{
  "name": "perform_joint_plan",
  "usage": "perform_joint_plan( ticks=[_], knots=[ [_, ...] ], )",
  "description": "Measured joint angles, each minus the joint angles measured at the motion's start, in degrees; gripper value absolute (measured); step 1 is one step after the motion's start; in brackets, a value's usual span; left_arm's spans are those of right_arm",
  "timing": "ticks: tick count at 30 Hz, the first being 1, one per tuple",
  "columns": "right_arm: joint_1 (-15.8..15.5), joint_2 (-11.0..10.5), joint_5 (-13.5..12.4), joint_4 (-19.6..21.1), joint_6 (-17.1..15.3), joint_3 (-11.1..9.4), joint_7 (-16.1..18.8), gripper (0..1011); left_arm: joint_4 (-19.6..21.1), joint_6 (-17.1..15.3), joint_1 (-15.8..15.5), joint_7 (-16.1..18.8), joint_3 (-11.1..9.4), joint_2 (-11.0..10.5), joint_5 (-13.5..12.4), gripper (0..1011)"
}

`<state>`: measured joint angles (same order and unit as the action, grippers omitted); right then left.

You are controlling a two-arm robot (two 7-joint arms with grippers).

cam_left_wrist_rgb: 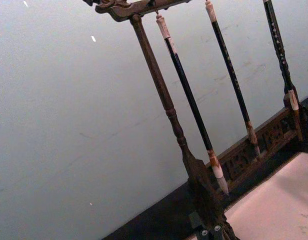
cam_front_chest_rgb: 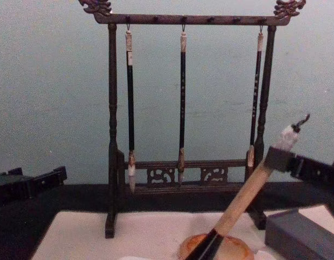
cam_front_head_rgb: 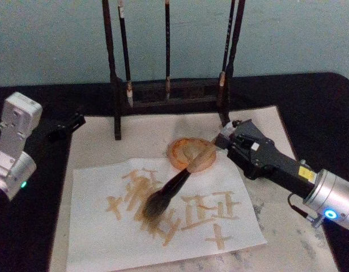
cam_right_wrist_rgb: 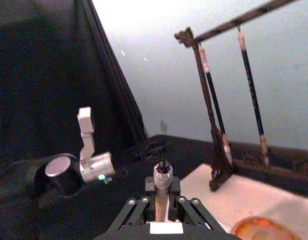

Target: Pick up the brush from the inkstone, write on the paper, then place the brush back to its original position.

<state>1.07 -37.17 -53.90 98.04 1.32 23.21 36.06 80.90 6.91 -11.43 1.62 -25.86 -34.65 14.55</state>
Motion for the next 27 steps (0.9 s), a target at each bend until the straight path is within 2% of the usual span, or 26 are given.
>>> perform_joint_plan(
  ticks=[9,27],
  knots=[
    [-0.18,0.0,-0.39,-1.85,0.16,-0.08,-0.05,160,0.0,0.0,0.0,0.0,0.0,0.0,0.0,1002],
    [-4.91,-2.42,-3.97,-3.2,2.54,-5.57,0.05,160,0.0,0.0,0.0,0.0,0.0,0.0,0.0,1002]
  ],
)
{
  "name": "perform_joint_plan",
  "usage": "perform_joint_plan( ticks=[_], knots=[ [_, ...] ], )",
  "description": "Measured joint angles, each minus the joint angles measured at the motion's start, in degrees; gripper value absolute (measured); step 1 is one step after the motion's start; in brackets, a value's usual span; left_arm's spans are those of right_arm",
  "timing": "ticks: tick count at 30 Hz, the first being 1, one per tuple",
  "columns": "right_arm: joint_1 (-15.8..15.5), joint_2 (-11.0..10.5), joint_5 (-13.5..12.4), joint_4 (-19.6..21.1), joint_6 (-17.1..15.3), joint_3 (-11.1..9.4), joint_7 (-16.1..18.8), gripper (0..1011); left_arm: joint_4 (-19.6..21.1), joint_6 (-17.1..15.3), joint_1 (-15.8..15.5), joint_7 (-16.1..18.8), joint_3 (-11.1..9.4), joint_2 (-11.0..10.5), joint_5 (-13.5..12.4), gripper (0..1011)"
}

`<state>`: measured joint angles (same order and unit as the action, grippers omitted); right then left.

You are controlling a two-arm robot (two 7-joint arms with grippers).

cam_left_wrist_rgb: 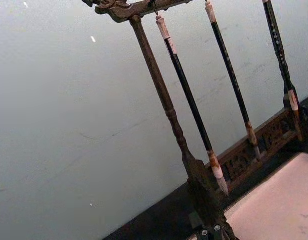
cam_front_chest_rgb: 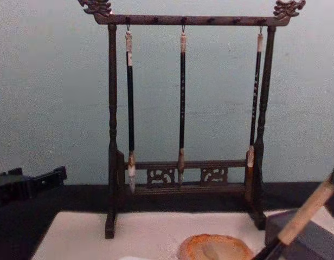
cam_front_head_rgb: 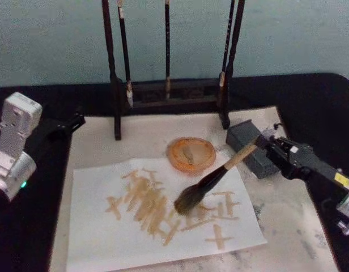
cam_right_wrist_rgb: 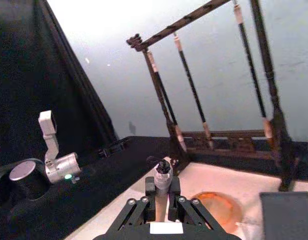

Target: Pick up the brush from the inkstone, write on the paper, then place the brush back to its original position.

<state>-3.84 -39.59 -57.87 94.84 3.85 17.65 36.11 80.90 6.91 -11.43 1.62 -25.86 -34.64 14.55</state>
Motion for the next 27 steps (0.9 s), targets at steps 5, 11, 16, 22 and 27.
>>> perform_joint_plan(
  ticks=[5,11,16,22,27],
  knots=[
    [-1.84,-0.57,-1.17,0.37,0.87,-2.01,0.39,160,0.0,0.0,0.0,0.0,0.0,0.0,0.0,1000],
    [-3.14,-0.87,-2.32,1.41,1.26,-3.61,0.7,160,0.0,0.0,0.0,0.0,0.0,0.0,0.0,1002],
    [-2.85,-0.3,-4.98,2.03,0.84,-4.41,2.26,160,0.0,0.0,0.0,0.0,-0.01,0.0,0.0,1002],
    [-0.06,1.27,-8.28,1.43,-0.33,-3.86,4.04,159,0.0,0.0,0.0,0.0,-0.01,0.0,0.0,1002],
    [3.66,2.66,-11.15,-0.83,-2.33,-2.55,4.32,159,0.0,0.0,0.0,0.0,-0.01,0.0,0.0,1002]
  ],
)
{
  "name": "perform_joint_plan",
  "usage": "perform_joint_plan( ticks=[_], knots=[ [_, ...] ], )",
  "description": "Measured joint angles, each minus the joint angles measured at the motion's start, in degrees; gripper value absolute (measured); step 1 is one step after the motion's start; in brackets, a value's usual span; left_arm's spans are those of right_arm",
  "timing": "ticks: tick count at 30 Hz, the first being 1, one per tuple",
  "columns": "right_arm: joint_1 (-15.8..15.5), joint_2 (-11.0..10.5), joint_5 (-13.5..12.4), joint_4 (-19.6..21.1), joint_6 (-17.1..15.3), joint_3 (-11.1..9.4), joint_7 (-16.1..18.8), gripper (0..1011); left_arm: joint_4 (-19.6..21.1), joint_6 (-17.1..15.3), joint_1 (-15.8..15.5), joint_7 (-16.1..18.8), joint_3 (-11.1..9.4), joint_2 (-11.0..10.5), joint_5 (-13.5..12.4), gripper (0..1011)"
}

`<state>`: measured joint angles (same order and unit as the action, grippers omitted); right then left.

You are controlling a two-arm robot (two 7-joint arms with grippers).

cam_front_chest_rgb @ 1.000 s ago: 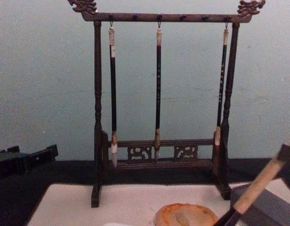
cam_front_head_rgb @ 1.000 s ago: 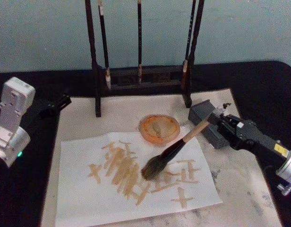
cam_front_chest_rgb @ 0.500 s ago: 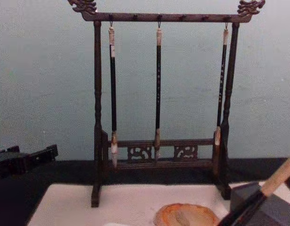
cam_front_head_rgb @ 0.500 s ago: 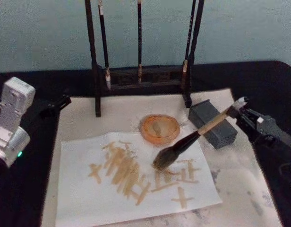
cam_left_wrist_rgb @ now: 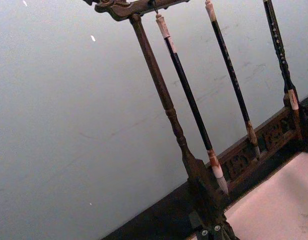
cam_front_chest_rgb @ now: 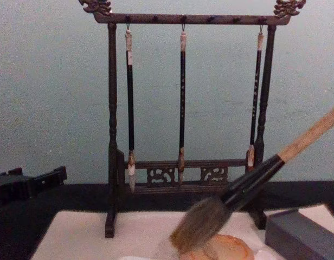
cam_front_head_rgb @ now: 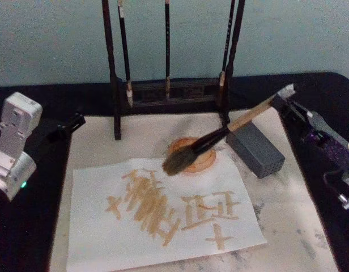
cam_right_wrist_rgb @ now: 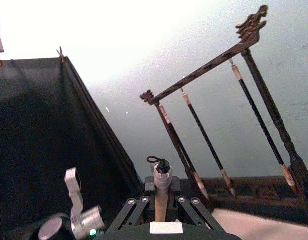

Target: Pick up the brush from the inkstone, write on the paper, then place the brush back to its original position.

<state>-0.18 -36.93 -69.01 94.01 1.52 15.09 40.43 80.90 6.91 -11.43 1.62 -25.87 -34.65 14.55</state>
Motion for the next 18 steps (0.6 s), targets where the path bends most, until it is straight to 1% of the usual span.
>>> perform_joint_plan(
  ticks=[6,7,9,10,12,13,14,15,17,18],
  knots=[
    [2.87,0.97,-2.36,-2.78,-1.5,0.92,-0.25,160,0.0,0.0,0.0,0.0,0.0,0.0,0.0,1002],
    [3.83,1.34,-3.13,-3.96,-1.93,1.19,-0.3,160,0.0,0.0,0.0,0.0,0.0,0.0,0.0,1002],
    [4.79,1.69,-3.81,-5.37,-2.33,1.45,-0.25,160,0.0,0.0,0.0,0.0,0.0,0.0,0.0,1000],
    [5.93,2.1,-4.53,-7.05,-2.82,1.75,-0.04,160,0.0,0.0,0.0,0.0,0.01,0.0,0.0,1002],
    [7.02,2.49,-5.44,-8.8,-3.41,2.0,0.42,160,0.0,0.0,0.0,0.0,0.0,0.0,0.0,1002],
    [8.05,2.92,-6.39,-10.59,-4.06,2.23,0.89,159,0.0,0.0,0.0,0.0,0.0,0.0,0.0,1002],
    [8.05,2.92,-6.39,-10.59,-4.06,2.23,0.89,159,0.0,0.0,0.0,0.0,0.0,0.0,0.0,1002],
    [8.99,3.27,-7.13,-12.26,-4.63,2.47,1.27,160,0.0,0.0,0.0,0.0,0.0,0.0,0.0,1000],
    [9.86,3.58,-7.7,-13.67,-5.04,2.7,1.53,160,0.0,0.0,0.0,0.0,0.0,0.0,0.0,1002],
    [10.72,3.87,-8.2,-15.25,-5.45,3.04,1.7,160,0.0,0.0,0.0,0.0,0.0,0.0,0.0,1000]
  ],
)
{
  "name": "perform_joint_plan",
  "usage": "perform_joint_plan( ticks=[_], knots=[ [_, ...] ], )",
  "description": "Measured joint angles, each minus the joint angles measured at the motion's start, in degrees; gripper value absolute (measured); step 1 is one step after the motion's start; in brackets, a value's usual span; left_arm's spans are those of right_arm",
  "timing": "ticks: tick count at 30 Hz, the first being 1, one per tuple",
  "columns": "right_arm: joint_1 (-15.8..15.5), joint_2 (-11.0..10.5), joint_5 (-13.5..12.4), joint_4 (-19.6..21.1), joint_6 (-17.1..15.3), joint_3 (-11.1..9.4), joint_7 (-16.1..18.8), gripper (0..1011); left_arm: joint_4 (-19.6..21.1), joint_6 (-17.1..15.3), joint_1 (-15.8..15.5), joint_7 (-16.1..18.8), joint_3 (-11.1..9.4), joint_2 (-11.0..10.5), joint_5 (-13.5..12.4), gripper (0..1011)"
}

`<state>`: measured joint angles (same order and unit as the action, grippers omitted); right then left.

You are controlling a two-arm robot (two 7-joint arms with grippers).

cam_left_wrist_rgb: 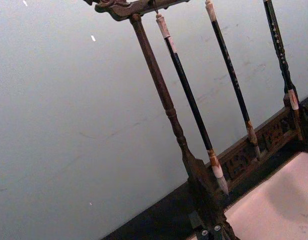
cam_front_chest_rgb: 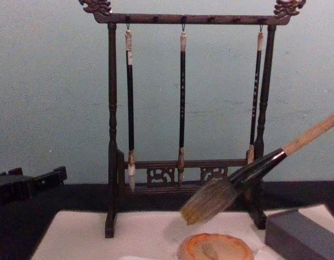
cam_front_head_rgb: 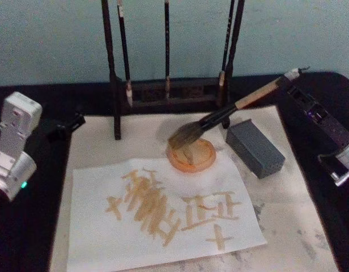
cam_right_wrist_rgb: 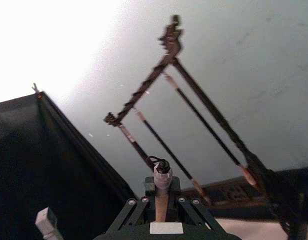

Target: Pick up the brush from the inkstone, write on the paper, then place the brush back to its original position.

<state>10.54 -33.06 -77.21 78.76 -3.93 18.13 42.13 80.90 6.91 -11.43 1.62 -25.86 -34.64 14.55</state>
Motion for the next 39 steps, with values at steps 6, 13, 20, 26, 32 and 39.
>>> perform_joint_plan(
  ticks=[6,13,20,26,32,39],
  knots=[
    [2.82,1.28,-1.93,-5.57,-1.18,1.04,0.33,160,0.0,0.0,0.0,0.0,0.0,0.0,0.0,1002],
    [4.73,2.24,-3.94,-10.3,-2.37,1.59,0.23,160,0.0,0.0,0.0,0.0,0.0,0.0,0.0,1002],
    [5.56,2.65,-4.52,-12.72,-2.62,1.95,0.37,160,0.0,0.0,0.0,0.0,0.0,0.0,0.0,1002],
    [6.13,2.95,-4.87,-14.66,-3.02,2.18,0.77,160,0.0,0.0,0.0,0.0,0.0,0.0,0.0,1000],
    [6.83,3.37,-5.29,-16.58,-3.86,2.48,1.53,160,0.0,0.0,0.0,0.0,0.0,0.0,0.0,1002],
    [7.11,3.43,-5.36,-17.52,-4.78,2.9,0.89,160,0.0,0.0,0.0,0.0,0.0,0.0,0.0,1002]
  ],
)
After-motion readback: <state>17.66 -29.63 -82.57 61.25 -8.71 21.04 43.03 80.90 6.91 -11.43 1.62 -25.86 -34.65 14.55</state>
